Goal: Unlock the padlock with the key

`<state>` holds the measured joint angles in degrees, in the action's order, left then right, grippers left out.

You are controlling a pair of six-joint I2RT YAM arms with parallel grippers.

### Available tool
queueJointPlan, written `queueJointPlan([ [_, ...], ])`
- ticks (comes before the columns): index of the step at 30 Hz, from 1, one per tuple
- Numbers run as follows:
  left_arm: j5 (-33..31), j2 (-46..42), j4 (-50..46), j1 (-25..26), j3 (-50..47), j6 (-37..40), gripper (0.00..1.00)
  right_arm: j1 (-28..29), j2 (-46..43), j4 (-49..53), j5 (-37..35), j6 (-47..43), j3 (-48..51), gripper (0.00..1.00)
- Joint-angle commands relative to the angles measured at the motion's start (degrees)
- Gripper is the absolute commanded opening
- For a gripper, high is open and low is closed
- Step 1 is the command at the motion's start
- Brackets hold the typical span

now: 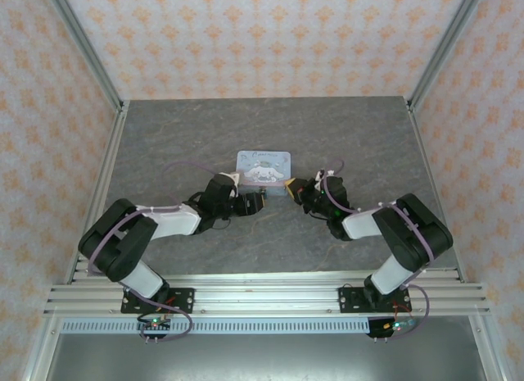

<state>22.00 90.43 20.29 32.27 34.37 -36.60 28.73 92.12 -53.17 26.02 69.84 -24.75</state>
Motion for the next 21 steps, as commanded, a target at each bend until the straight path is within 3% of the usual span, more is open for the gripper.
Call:
queueJointPlan([
  [1,-2.6,2.7,4.4,0.6,2.0,4.1,0.67,0.3,1.4,-3.0,-3.4,0.6,-1.8,0.0],
  [11,-6.6,8.4,10.8,1.6,3.6,5.7,0.61,0.3,5.7,-5.9,-1.8,1.5,-4.0,0.0],
  [21,-7.7,11.6,10.5,1.7,6.3,7.3,0.58,-1.8,-0.1,1.8,0.2,-1.5,-8.1,0.0],
])
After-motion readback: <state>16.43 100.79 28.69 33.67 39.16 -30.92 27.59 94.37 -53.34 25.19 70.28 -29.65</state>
